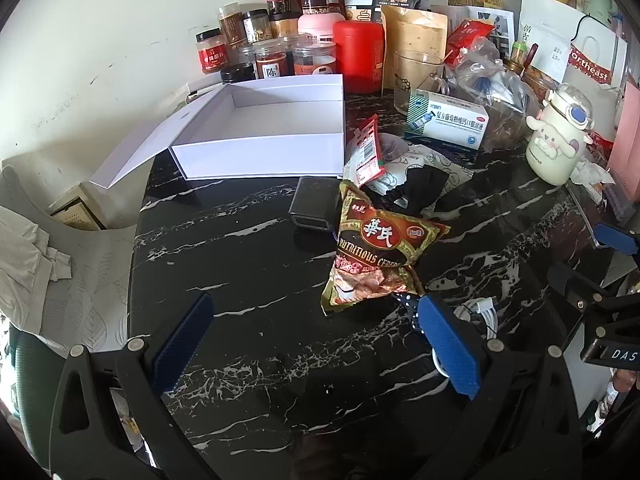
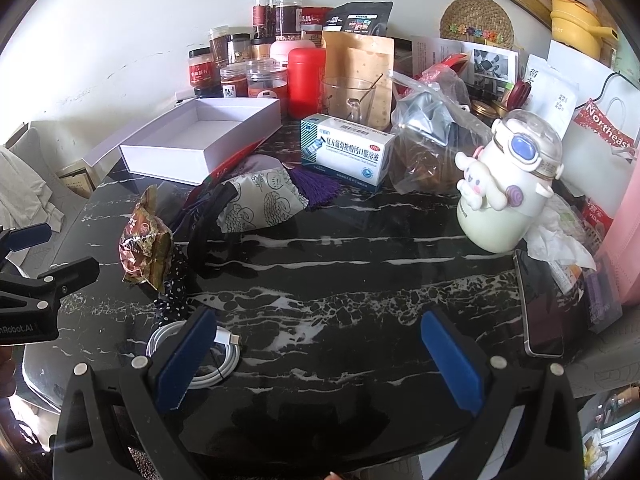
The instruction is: Organize objects
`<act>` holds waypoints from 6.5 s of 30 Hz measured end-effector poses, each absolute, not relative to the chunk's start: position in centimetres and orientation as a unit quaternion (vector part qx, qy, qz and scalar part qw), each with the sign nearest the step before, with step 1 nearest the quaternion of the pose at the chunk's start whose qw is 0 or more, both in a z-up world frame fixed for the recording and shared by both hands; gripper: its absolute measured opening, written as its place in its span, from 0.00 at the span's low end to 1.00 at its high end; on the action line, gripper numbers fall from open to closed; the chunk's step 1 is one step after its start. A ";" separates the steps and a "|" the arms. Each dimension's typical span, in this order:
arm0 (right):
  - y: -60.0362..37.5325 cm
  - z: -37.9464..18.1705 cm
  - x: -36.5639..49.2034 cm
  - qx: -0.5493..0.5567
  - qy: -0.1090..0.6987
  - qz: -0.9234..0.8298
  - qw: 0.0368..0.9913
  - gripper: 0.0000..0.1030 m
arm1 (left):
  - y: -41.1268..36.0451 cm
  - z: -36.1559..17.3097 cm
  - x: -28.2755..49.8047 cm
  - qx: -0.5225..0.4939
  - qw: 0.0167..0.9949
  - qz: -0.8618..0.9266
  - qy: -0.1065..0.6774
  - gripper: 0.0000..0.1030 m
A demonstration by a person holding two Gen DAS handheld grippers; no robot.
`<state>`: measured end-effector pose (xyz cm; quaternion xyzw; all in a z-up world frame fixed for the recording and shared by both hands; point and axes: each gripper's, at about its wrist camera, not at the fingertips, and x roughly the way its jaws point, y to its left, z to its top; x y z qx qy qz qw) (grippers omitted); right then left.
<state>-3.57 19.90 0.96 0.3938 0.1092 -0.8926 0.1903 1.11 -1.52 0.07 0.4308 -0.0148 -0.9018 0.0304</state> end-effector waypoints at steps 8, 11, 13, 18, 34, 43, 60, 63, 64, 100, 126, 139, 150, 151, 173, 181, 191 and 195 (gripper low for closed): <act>19.7 0.9 -3.4 0.393 0.112 -0.892 0.193 0.99 | -1.7 0.0 1.2 0.431 0.032 -0.901 -0.015 0.99; 19.7 1.0 -3.3 0.393 0.113 -0.892 0.195 0.99 | -1.8 -0.1 1.3 0.433 0.034 -0.901 -0.016 0.99; 19.7 1.0 -3.2 0.392 0.113 -0.892 0.195 0.99 | -1.8 -0.1 1.4 0.432 0.035 -0.901 -0.016 0.99; 19.7 1.2 -3.0 0.390 0.114 -0.892 0.197 0.99 | -1.8 0.1 1.6 0.431 0.035 -0.901 -0.015 0.99; 19.7 1.9 -1.5 0.378 0.112 -0.894 0.212 0.99 | -1.9 1.5 3.6 0.417 0.048 -0.907 -0.010 0.99; 18.8 0.5 -0.6 0.388 0.115 -0.882 0.241 0.99 | -2.7 0.1 4.4 0.423 0.051 -0.905 0.009 0.99; 15.3 -3.5 -0.4 0.420 0.129 -0.844 0.307 0.99 | -4.6 -3.7 4.3 0.442 0.048 -0.895 0.025 0.99; 14.8 -4.1 -0.6 0.424 0.133 -0.839 0.314 0.99 | -4.6 -4.1 4.1 0.441 0.044 -0.896 0.024 0.99; 14.6 -4.3 -0.7 0.425 0.135 -0.838 0.315 0.99 | -4.5 -4.3 3.9 0.439 0.040 -0.897 0.022 0.99; 18.2 -5.9 -4.1 0.421 0.125 -0.850 0.292 0.71 | -0.4 -5.2 -4.4 0.449 -0.032 -0.892 0.047 0.99; 17.7 -6.4 -3.8 0.394 0.141 -0.858 0.297 0.77 | -1.3 -6.1 -4.2 0.435 -0.047 -0.896 0.072 0.60; 18.1 -5.9 -3.8 0.397 0.127 -0.853 0.313 0.74 | -2.1 -4.0 -1.8 0.418 -0.039 -0.904 0.078 0.56; 17.7 -2.9 -4.0 0.369 0.120 -0.856 0.341 0.74 | -2.6 -1.2 -1.0 0.409 -0.023 -0.909 0.078 0.56; 17.7 -2.6 -4.1 0.366 0.120 -0.857 0.343 0.74 | -2.6 -0.9 -1.0 0.410 -0.022 -0.908 0.080 0.56; 14.1 3.0 -7.2 0.320 0.135 -0.854 0.388 0.74 | -4.2 3.0 -5.5 0.405 -0.009 -0.912 0.068 0.56; 12.4 4.2 -9.6 0.310 0.134 -0.854 0.396 0.74 | -5.5 3.4 -8.6 0.407 -0.006 -0.911 0.068 0.56; 10.0 5.2 -13.8 0.302 0.138 -0.850 0.409 0.74 | -7.3 3.9 -13.0 0.409 -0.003 -0.910 0.062 0.56; 8.8 5.5 -15.2 0.296 0.142 -0.849 0.415 0.74 | -8.1 3.8 -15.0 0.411 -0.003 -0.910 0.065 0.56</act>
